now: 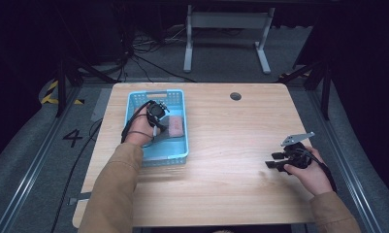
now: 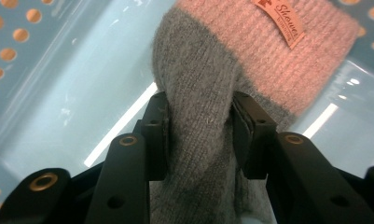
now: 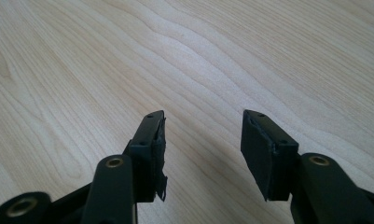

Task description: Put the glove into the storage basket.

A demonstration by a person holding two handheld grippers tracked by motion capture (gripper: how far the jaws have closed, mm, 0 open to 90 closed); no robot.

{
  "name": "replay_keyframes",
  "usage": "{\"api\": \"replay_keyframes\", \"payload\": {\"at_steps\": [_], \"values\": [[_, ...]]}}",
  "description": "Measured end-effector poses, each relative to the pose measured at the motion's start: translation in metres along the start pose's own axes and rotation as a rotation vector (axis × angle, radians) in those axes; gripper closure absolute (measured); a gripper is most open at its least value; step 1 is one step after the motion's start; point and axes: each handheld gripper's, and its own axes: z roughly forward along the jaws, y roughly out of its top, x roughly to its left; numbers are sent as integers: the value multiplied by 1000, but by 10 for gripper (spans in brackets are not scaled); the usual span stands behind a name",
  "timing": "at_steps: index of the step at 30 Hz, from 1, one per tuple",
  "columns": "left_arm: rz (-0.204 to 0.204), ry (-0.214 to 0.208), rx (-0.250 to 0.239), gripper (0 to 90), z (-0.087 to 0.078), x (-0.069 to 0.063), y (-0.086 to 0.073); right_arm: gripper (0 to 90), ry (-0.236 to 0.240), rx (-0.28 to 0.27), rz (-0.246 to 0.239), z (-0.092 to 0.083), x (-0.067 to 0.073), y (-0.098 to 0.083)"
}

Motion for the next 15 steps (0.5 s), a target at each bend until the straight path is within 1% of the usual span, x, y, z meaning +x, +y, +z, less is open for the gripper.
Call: {"api": "replay_keyframes", "payload": {"at_steps": [1,3,4,5,7,9,10,13,14,15], "values": [[0,0,0,616,0,0,0,509,1,0,1,0,0,0],[12,25,12,602,2,-1,3,508,3,1,0,1,0,0],[12,25,12,595,2,-1,3,508,3,2,-1,1,0,0],[11,34,10,589,3,-1,4,506,3,2,-1,1,1,0],[8,39,5,558,4,-1,3,504,5,-1,-1,1,1,0],[16,64,-16,501,3,1,2,499,5,-7,-1,1,1,1],[9,74,-22,488,3,1,1,498,5,-9,-5,1,1,2],[1,75,-32,458,3,2,0,496,9,-6,-5,1,2,2],[-10,84,-49,450,1,2,0,495,13,-8,-8,2,2,4],[-10,84,-49,444,1,2,0,495,13,-8,-8,2,2,4]]}}
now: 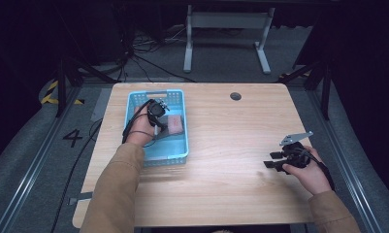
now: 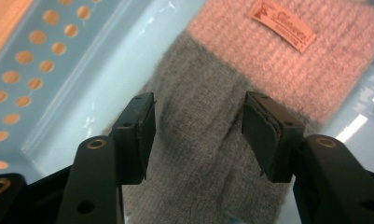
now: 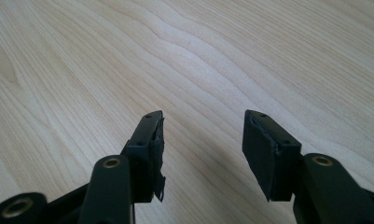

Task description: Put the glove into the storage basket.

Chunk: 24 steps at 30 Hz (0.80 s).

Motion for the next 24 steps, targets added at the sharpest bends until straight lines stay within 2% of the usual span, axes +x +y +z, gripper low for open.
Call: {"api": "replay_keyframes", "payload": {"at_steps": [3,4,7,9,10,11,14,15,16,18,20,24], "values": [[-39,-5,-52,435,-5,-2,-2,493,5,-4,-8,1,1,3],[-57,-7,-81,425,-10,-2,-2,493,5,-4,-10,2,1,4],[-88,-14,-131,423,-22,-4,-4,492,9,-7,-19,3,0,8],[-103,-28,-164,421,-32,-7,-5,491,12,-7,-22,4,1,11],[-103,-28,-164,421,-32,-7,-5,490,12,-8,-29,5,1,13],[-127,-44,-195,421,-42,-11,-6,489,15,-8,-28,6,1,15],[-148,-69,-241,420,-57,-18,-7,489,21,-8,-43,10,1,20],[-167,-90,-267,415,-63,-20,-8,489,23,-8,-47,11,2,22],[-167,-90,-267,413,-63,-20,-8,489,23,-8,-47,11,2,22],[-191,-123,-282,414,-71,-25,-11,488,29,-7,-62,14,2,27],[-192,-157,-304,421,-83,-34,-14,488,33,-4,-73,17,3,32],[-199,-193,-324,426,-100,-49,-20,488,40,-11,-82,19,3,39]]}}
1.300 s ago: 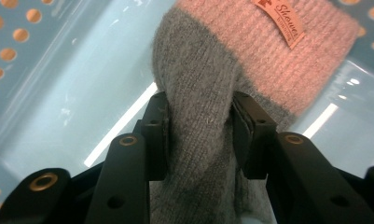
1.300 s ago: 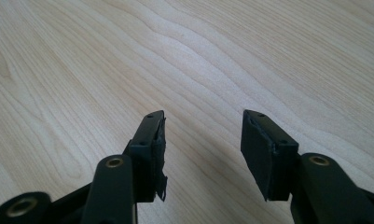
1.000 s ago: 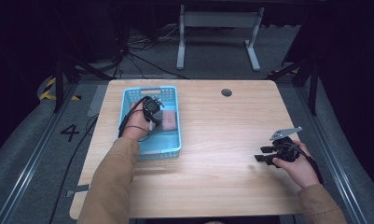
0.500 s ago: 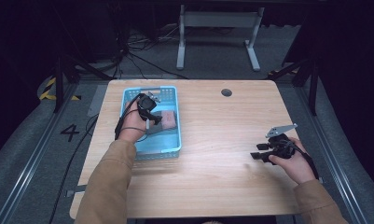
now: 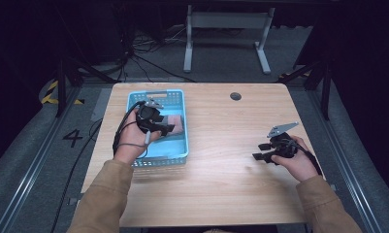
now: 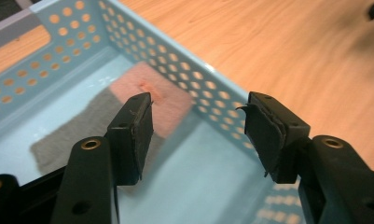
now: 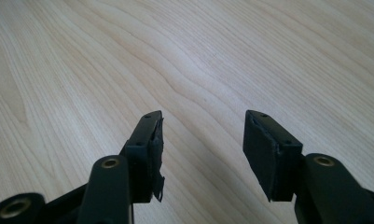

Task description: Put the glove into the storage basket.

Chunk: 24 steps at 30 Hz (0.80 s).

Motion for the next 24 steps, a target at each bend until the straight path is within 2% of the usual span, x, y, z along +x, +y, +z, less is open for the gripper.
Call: {"api": "replay_keyframes", "payload": {"at_steps": [8,11,15,18,24], "values": [[41,-60,-16,421,-22,-33,-14,491,17,10,-28,8,3,9],[43,-75,-28,415,-27,-43,-20,490,21,24,-50,9,6,9],[45,-138,-42,398,-33,-60,-35,489,21,21,-64,9,8,8],[66,-141,-23,395,-32,-70,-47,485,24,16,-74,9,13,5],[57,-153,-18,390,-31,-80,-69,486,35,5,-113,12,24,-7]]}}
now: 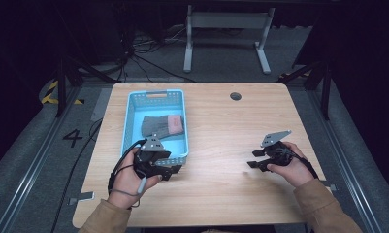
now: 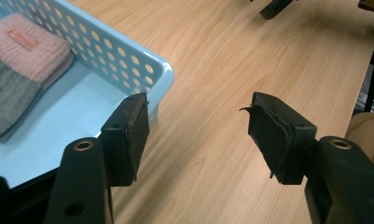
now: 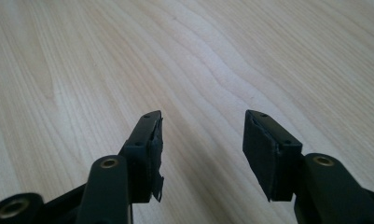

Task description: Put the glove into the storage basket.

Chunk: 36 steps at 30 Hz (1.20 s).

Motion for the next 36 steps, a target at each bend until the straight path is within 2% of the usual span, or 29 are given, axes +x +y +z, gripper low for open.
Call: {"api": "replay_keyframes", "payload": {"at_steps": [2,3,10,11,14,17,22,25,29,30,32,36], "values": [[4,5,-2,385,1,-1,-3,487,3,-6,-17,1,4,-3],[5,0,-19,385,4,-3,-10,487,7,-10,-19,1,7,-4],[35,-17,15,371,21,-6,-29,486,21,-21,-45,4,14,-8],[42,-18,35,370,28,-7,-37,485,21,-25,-56,5,16,-8],[52,-16,55,368,34,-7,-42,484,23,-27,-61,6,17,-8],[47,2,75,367,47,-5,-54,483,20,-25,-64,9,18,-10],[27,-9,73,367,56,-2,-62,482,20,-19,-66,12,20,-12],[3,-17,38,366,66,-1,-66,481,20,-22,-74,16,22,-13],[32,-4,37,366,73,-3,-64,478,6,-40,-79,21,24,-13],[41,-10,51,365,76,-4,-65,478,0,-43,-86,21,25,-13],[47,-9,54,364,77,-3,-66,476,-5,-49,-95,21,26,-13],[46,-3,46,361,77,-1,-69,475,-3,-64,-82,20,26,-14]]}}
